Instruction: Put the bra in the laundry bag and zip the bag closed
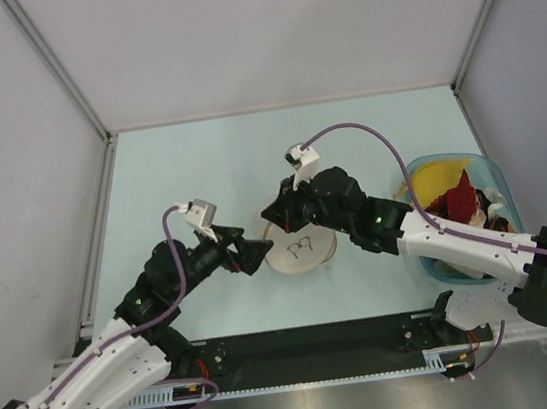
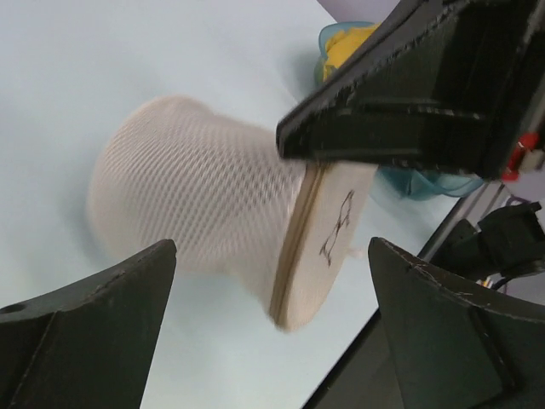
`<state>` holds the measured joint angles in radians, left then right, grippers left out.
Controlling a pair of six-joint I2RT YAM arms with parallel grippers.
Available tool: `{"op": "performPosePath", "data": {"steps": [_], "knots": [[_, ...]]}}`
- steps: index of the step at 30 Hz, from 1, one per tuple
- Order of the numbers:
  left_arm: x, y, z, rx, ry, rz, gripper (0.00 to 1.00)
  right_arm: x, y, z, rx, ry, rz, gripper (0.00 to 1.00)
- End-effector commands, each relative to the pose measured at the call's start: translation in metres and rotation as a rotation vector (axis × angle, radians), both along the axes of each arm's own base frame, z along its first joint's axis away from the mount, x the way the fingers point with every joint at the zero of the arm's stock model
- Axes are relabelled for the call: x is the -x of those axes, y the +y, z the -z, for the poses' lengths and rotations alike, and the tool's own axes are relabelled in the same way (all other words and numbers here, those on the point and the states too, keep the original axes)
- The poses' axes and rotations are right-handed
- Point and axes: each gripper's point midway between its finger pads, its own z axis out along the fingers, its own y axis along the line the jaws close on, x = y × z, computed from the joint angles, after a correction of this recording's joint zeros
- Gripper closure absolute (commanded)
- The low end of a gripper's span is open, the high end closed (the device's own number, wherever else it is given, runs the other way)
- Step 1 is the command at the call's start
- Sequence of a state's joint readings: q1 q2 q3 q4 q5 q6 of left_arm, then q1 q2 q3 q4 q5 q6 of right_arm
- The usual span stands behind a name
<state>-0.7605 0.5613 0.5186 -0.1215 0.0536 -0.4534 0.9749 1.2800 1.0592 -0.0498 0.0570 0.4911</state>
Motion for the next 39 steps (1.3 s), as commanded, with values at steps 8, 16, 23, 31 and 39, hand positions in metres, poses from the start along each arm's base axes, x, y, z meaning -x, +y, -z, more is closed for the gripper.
{"op": "performPosePath", "data": {"steps": [8, 16, 23, 31, 39], "knots": [[-0.008, -0.036, -0.013, -0.020, -0.099, 0.163, 0.72, 0.005, 0.004, -0.018, -0.040, 0.004, -0.010, 1.00], [0.003, 0.008, 0.016, 0.146, -0.009, -0.050, 1.00, -0.049, -0.085, 0.023, -0.057, 0.158, 0.403, 1.00], [0.018, 0.019, 0.016, 0.165, -0.072, -0.024, 0.17, -0.030, -0.057, 0.004, -0.067, 0.090, 0.187, 1.00], [-0.014, -0.024, -0.021, 0.019, -0.165, 0.082, 0.00, -0.005, -0.021, -0.011, -0.034, 0.063, 0.050, 1.00], [-0.016, -0.043, 0.001, -0.003, -0.119, 0.158, 0.42, -0.007, -0.015, -0.022, -0.065, 0.069, 0.061, 1.00]]}}
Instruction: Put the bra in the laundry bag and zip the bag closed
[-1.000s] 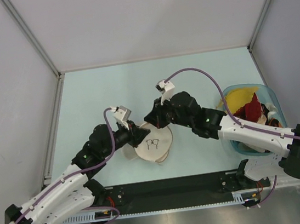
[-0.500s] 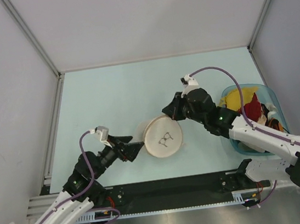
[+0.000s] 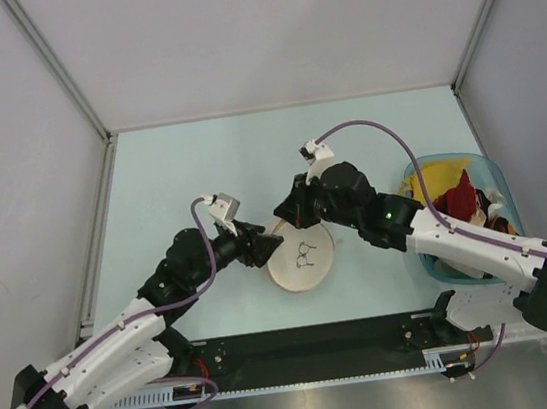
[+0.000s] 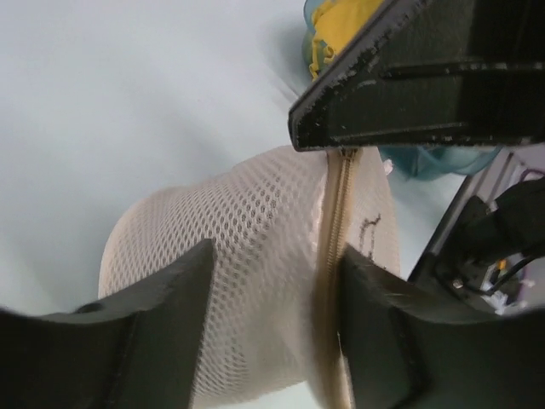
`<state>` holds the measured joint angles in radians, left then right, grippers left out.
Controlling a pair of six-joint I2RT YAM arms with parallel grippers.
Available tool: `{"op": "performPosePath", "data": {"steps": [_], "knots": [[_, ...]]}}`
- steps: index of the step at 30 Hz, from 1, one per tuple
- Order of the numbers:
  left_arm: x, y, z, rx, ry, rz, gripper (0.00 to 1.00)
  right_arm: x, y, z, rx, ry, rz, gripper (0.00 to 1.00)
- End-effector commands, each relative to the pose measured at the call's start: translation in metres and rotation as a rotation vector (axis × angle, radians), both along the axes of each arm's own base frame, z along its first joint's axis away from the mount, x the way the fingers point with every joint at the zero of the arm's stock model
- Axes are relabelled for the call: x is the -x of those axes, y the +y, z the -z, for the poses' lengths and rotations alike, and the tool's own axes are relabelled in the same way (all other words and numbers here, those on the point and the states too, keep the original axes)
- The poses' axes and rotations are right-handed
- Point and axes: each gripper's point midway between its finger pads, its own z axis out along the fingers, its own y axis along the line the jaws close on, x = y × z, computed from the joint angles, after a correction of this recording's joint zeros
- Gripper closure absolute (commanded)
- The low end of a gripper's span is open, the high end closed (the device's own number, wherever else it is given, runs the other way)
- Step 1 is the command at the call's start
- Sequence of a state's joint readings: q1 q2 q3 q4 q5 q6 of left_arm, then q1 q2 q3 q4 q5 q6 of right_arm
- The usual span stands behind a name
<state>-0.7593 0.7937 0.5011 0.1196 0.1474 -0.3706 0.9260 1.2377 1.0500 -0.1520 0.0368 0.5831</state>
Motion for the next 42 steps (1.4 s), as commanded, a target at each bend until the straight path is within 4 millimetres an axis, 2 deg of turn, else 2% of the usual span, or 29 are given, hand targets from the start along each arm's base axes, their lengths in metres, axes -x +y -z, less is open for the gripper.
{"op": "performPosePath", "data": {"steps": [1, 2, 3, 5, 7, 8, 11, 12, 15, 16, 17, 18, 19, 20, 21, 22, 23, 25, 26, 27, 30, 33, 34, 37, 38, 39, 40, 41, 42], "knots": [[0.004, -0.005, -0.015, 0.050, -0.066, 0.046, 0.69, -0.007, 0.006, -0.032, -0.064, -0.044, 0.021, 1.00], [0.006, -0.001, -0.016, 0.066, -0.062, 0.032, 0.85, -0.009, 0.003, -0.030, -0.055, -0.039, 0.042, 1.00], [0.006, 0.004, -0.010, 0.062, -0.041, 0.006, 0.97, -0.019, -0.006, -0.030, -0.046, -0.045, 0.105, 1.00], [0.011, 0.013, 0.000, 0.072, -0.002, -0.028, 1.00, -0.027, -0.019, -0.027, -0.041, -0.034, 0.173, 1.00], [0.024, 0.024, 0.010, 0.108, 0.017, -0.036, 1.00, -0.043, -0.039, -0.024, -0.049, -0.023, 0.258, 1.00], [0.030, 0.027, 0.011, 0.144, 0.040, -0.037, 1.00, -0.044, -0.045, -0.023, -0.058, -0.014, 0.273, 1.00], [0.044, 0.040, 0.023, 0.198, 0.073, -0.057, 1.00, -0.045, -0.049, -0.026, -0.064, -0.030, 0.266, 1.00], [0.047, 0.042, 0.033, 0.197, 0.085, -0.060, 0.98, -0.045, -0.046, -0.024, -0.055, -0.035, 0.250, 1.00], [0.049, 0.046, 0.022, 0.237, 0.047, -0.063, 0.76, -0.036, -0.028, -0.021, -0.041, -0.050, 0.169, 1.00], [0.048, 0.045, 0.021, 0.223, 0.046, -0.063, 0.52, -0.033, -0.023, -0.019, -0.028, -0.053, 0.150, 1.00], [0.046, 0.045, 0.018, 0.200, 0.028, -0.060, 0.44, -0.027, -0.017, -0.017, -0.017, -0.052, 0.124, 1.00], [0.045, 0.043, -0.002, 0.205, -0.006, -0.049, 0.36, -0.025, -0.012, -0.014, -0.006, -0.054, 0.110, 1.00], [0.042, 0.042, -0.013, 0.185, -0.050, -0.041, 0.16, -0.022, -0.009, -0.016, -0.003, -0.062, 0.093, 1.00], [0.035, 0.036, -0.010, 0.142, -0.037, -0.039, 0.10, -0.019, -0.006, -0.015, 0.000, -0.064, 0.074, 1.00], [0.030, 0.033, -0.029, 0.143, -0.070, -0.036, 0.07, -0.013, 0.000, -0.016, 0.001, -0.065, 0.052, 1.00], [0.024, 0.029, -0.032, 0.112, -0.095, -0.034, 0.06, -0.012, 0.002, -0.016, 0.005, -0.072, 0.042, 1.00], [0.015, 0.023, -0.024, 0.066, -0.070, -0.034, 0.06, -0.009, 0.005, -0.016, 0.011, -0.073, 0.029, 1.00], [0.006, 0.013, -0.037, 0.062, -0.106, -0.020, 0.06, -0.004, 0.011, -0.017, 0.016, -0.077, 0.010, 1.00], [0.004, 0.009, -0.035, 0.057, -0.101, -0.012, 0.07, -0.003, 0.011, -0.018, 0.019, -0.081, 0.012, 1.00], [-0.001, 0.003, -0.028, 0.038, -0.084, -0.004, 0.08, -0.002, 0.013, -0.019, 0.015, -0.082, 0.010, 1.00], [-0.003, -0.005, -0.018, 0.027, -0.062, 0.023, 0.21, -0.002, 0.012, -0.022, 0.012, -0.083, 0.018, 1.00], [0.000, -0.006, -0.007, 0.026, -0.040, 0.029, 0.49, -0.003, 0.011, -0.026, 0.003, -0.086, 0.026, 1.00], [0.002, -0.004, -0.005, 0.027, -0.038, 0.032, 0.69, -0.004, 0.009, -0.027, 0.004, -0.087, 0.036, 1.00], [0.009, 0.005, -0.003, 0.037, -0.031, 0.013, 0.96, -0.014, -0.007, -0.025, 0.030, -0.086, 0.134, 1.00], [0.009, 0.010, -0.003, 0.043, -0.033, -0.009, 0.98, -0.021, -0.019, -0.024, 0.045, -0.085, 0.192, 1.00], [0.011, 0.014, 0.006, 0.034, -0.020, -0.019, 1.00, -0.022, -0.026, -0.022, 0.034, -0.068, 0.224, 1.00], [0.015, 0.020, -0.002, 0.058, -0.042, -0.030, 1.00, -0.024, -0.033, -0.019, 0.037, -0.057, 0.247, 1.00], [0.016, 0.023, 0.000, 0.061, -0.042, -0.039, 1.00, -0.029, -0.041, -0.017, 0.034, -0.047, 0.282, 1.00], [0.018, 0.026, 0.008, 0.051, -0.030, -0.044, 1.00, -0.029, -0.047, -0.012, 0.039, -0.038, 0.298, 1.00]]}}
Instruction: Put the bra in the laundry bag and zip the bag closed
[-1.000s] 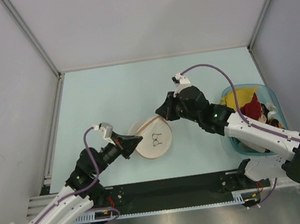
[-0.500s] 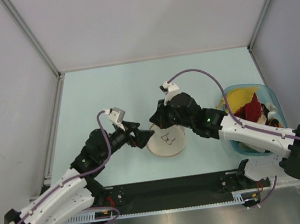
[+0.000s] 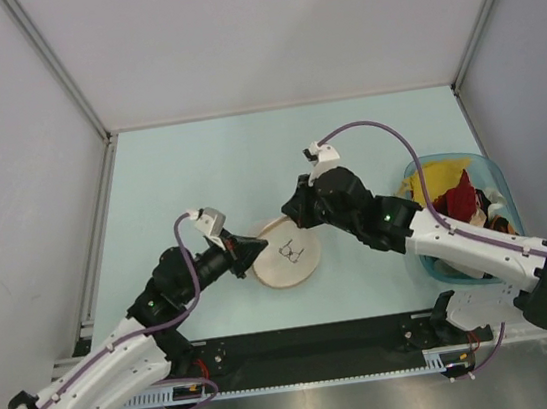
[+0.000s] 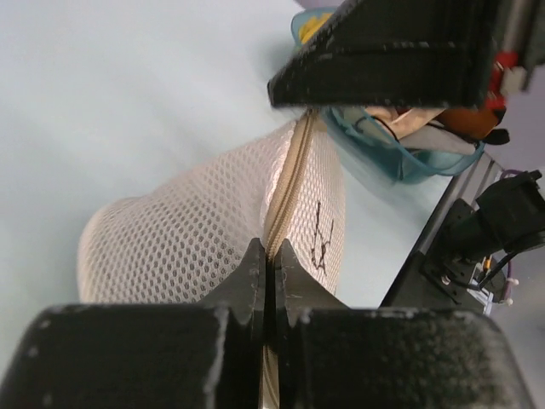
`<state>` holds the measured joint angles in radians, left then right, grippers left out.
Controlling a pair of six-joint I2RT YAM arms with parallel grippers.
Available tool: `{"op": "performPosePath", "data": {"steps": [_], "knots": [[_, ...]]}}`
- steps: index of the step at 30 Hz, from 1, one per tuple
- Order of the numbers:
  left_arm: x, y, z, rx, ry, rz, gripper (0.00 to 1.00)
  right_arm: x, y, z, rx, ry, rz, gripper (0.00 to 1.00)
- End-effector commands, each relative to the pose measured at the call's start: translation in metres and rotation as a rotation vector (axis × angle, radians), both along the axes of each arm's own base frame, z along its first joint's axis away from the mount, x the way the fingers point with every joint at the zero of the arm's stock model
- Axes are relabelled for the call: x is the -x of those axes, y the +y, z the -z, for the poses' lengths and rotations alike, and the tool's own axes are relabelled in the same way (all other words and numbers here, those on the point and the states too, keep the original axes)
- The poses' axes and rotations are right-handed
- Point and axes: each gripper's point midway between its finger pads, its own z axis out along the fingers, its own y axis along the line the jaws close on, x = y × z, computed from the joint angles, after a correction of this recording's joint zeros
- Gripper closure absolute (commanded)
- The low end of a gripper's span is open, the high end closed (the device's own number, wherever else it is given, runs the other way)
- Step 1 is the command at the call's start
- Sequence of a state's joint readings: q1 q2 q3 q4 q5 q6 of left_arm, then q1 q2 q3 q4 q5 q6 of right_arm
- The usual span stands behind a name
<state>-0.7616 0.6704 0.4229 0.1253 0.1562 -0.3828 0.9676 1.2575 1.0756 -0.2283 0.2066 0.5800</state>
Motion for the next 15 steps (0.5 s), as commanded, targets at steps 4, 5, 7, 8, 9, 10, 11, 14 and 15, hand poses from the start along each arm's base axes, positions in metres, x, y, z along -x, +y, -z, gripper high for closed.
{"op": "performPosePath", "data": {"steps": [4, 5, 7, 8, 9, 10, 11, 14, 15], "knots": [[0.007, 0.024, 0.013, 0.028, 0.010, -0.084, 1.00, -0.021, -0.052, -0.006, -0.048, 0.004, 0.251, 1.00], [0.007, 0.026, 0.012, 0.038, 0.005, -0.092, 1.00, -0.021, -0.055, -0.003, -0.047, 0.010, 0.263, 1.00], [0.007, 0.028, 0.017, 0.040, 0.014, -0.104, 1.00, -0.023, -0.057, 0.002, -0.049, 0.019, 0.275, 1.00], [0.007, 0.029, 0.017, 0.042, 0.012, -0.107, 1.00, -0.023, -0.057, 0.003, -0.048, 0.020, 0.277, 1.00], [0.006, 0.029, 0.019, 0.038, 0.019, -0.109, 1.00, -0.025, -0.058, 0.005, -0.042, 0.022, 0.281, 1.00], [0.006, 0.028, 0.020, 0.036, 0.021, -0.110, 1.00, -0.025, -0.058, 0.006, -0.037, 0.023, 0.279, 1.00], [0.006, 0.028, 0.019, 0.036, 0.019, -0.108, 1.00, -0.026, -0.057, 0.006, -0.036, 0.023, 0.276, 1.00], [0.002, 0.029, 0.020, 0.033, 0.026, -0.126, 1.00, -0.028, -0.059, 0.006, -0.027, 0.026, 0.290, 1.00], [0.001, 0.028, 0.019, 0.035, 0.024, -0.127, 1.00, -0.028, -0.059, 0.005, -0.028, 0.027, 0.292, 1.00]]}}
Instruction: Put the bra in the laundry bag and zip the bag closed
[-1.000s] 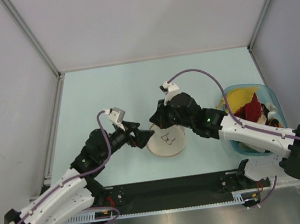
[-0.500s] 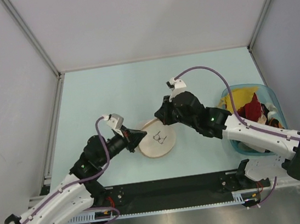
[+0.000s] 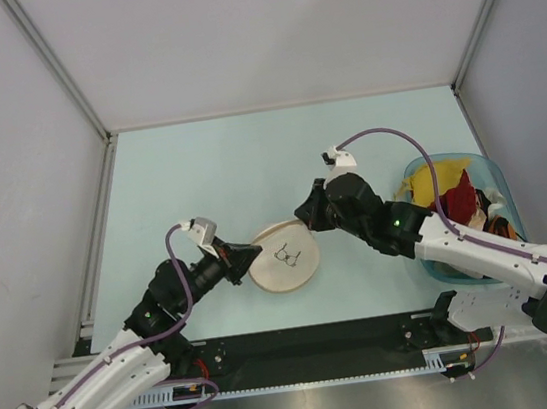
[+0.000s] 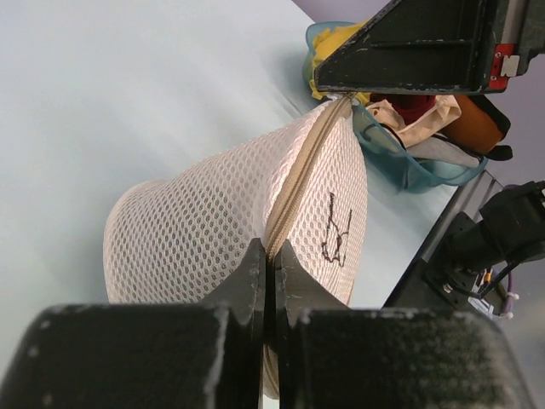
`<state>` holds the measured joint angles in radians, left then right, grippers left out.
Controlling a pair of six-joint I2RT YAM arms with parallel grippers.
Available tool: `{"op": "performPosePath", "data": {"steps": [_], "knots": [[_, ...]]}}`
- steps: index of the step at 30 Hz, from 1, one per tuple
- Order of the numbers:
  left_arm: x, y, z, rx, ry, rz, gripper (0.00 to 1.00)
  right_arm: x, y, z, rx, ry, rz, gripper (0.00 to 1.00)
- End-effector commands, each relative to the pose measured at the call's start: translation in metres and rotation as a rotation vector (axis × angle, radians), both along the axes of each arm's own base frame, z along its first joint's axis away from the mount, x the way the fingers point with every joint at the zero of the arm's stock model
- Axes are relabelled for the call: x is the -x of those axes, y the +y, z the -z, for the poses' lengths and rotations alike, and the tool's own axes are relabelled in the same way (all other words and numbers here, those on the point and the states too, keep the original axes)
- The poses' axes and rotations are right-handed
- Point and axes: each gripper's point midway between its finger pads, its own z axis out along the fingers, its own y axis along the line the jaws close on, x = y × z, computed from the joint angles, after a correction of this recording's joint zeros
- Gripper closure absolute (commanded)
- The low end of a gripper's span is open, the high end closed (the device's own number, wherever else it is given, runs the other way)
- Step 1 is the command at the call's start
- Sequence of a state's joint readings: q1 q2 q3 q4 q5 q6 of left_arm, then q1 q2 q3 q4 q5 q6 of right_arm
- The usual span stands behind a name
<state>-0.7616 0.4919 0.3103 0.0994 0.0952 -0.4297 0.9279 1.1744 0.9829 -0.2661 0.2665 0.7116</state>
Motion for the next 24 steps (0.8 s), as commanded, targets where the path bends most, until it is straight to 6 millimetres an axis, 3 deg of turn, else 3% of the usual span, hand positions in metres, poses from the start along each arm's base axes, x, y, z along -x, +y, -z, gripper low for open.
{"op": "performPosePath", "data": {"steps": [1, 3, 4, 5, 6, 7, 8, 9, 11, 12, 13, 17, 24], "knots": [[-0.009, 0.007, 0.006, -0.014, 0.022, -0.067, 1.00, -0.026, -0.025, -0.011, 0.019, -0.049, 0.143, 1.00], [-0.012, 0.007, 0.004, -0.014, 0.025, -0.078, 0.96, -0.025, -0.022, -0.011, 0.023, -0.055, 0.118, 0.97], [-0.017, 0.009, 0.005, -0.023, 0.033, -0.103, 0.91, -0.024, -0.020, -0.009, 0.028, -0.052, 0.101, 0.90], [-0.019, 0.009, 0.001, -0.025, 0.035, -0.106, 0.77, -0.023, -0.020, -0.009, 0.036, -0.051, 0.091, 0.80], [-0.020, 0.008, 0.000, -0.034, 0.039, -0.109, 0.71, -0.023, -0.021, -0.007, 0.055, -0.052, 0.081, 0.61], [-0.027, 0.012, 0.003, -0.054, 0.051, -0.148, 0.62, -0.024, -0.022, -0.005, 0.058, -0.045, 0.070, 0.54], [-0.032, 0.015, -0.005, -0.057, 0.046, -0.172, 0.44, -0.024, -0.023, -0.004, 0.065, -0.040, 0.065, 0.48], [-0.034, 0.016, -0.007, -0.067, 0.047, -0.185, 0.36, -0.023, -0.027, -0.001, 0.083, -0.036, 0.059, 0.32], [-0.037, 0.020, -0.018, -0.077, 0.046, -0.208, 0.22, -0.023, -0.034, -0.002, 0.100, -0.043, 0.071, 0.18], [-0.037, 0.019, -0.023, -0.080, 0.036, -0.202, 0.15, -0.020, -0.040, -0.001, 0.112, -0.042, 0.073, 0.05], [-0.035, 0.019, -0.028, -0.074, 0.030, -0.193, 0.14, -0.019, -0.045, -0.002, 0.122, -0.051, 0.084, 0.00], [-0.016, 0.006, -0.055, 0.004, 0.042, -0.081, 0.00, 0.000, -0.048, 0.010, 0.087, -0.049, 0.017, 0.00], [0.040, -0.019, -0.064, 0.218, 0.098, 0.208, 0.00, 0.040, -0.048, 0.044, -0.061, -0.046, -0.016, 0.00]]}}
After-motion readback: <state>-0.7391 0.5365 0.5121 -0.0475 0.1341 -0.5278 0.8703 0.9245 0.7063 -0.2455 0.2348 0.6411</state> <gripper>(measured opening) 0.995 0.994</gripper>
